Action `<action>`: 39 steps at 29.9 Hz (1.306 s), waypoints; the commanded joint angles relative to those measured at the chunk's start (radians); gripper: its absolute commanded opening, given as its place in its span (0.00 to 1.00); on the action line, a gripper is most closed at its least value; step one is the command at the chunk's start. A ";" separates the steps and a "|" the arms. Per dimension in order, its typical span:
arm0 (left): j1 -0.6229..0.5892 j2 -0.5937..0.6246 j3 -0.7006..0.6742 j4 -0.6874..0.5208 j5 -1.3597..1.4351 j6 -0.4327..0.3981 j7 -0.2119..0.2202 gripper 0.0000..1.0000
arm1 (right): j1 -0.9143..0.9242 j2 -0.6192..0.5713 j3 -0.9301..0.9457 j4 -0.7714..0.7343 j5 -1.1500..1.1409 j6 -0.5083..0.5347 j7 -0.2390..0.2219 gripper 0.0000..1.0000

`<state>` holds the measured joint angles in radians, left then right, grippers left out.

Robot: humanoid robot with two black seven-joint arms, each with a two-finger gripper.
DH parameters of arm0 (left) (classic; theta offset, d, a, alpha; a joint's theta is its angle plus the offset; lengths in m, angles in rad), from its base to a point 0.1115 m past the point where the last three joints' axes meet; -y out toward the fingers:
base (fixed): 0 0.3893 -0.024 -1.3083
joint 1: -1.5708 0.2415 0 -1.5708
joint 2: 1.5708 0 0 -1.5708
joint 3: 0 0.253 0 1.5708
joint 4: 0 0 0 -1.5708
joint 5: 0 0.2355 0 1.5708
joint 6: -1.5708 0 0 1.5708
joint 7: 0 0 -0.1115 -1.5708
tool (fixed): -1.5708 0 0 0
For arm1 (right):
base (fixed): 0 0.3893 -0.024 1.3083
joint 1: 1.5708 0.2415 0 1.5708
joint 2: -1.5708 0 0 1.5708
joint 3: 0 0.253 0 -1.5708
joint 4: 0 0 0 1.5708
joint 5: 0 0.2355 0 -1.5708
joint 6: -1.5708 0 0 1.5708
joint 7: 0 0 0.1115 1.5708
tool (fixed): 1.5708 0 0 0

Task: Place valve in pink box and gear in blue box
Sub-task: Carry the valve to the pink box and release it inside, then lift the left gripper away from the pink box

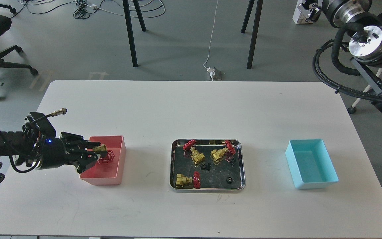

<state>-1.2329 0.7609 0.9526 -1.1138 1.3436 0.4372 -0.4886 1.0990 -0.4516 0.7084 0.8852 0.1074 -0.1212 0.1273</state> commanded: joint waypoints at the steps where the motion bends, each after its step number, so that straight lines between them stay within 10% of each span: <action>1: 0.029 -0.020 0.000 0.037 -0.003 0.000 0.000 0.30 | -0.005 -0.001 0.000 0.000 0.000 0.000 0.000 1.00; 21: 0.052 -0.020 -0.078 0.045 -0.012 -0.008 0.000 0.62 | -0.018 -0.001 0.000 0.000 0.000 0.000 0.000 1.00; 27: 0.052 0.058 -0.294 -0.006 -0.017 -0.018 0.000 0.64 | -0.022 0.007 -0.013 0.000 -0.003 0.002 0.002 1.00; 39: 0.064 0.074 -1.006 -0.115 -0.703 -0.710 0.000 0.71 | 0.034 -0.122 -0.190 0.003 -0.171 0.167 0.015 1.00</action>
<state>-1.1743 0.8675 0.1162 -1.2281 0.8563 -0.1008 -0.4884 1.0934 -0.5284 0.5775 0.8878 0.0278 -0.0421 0.1392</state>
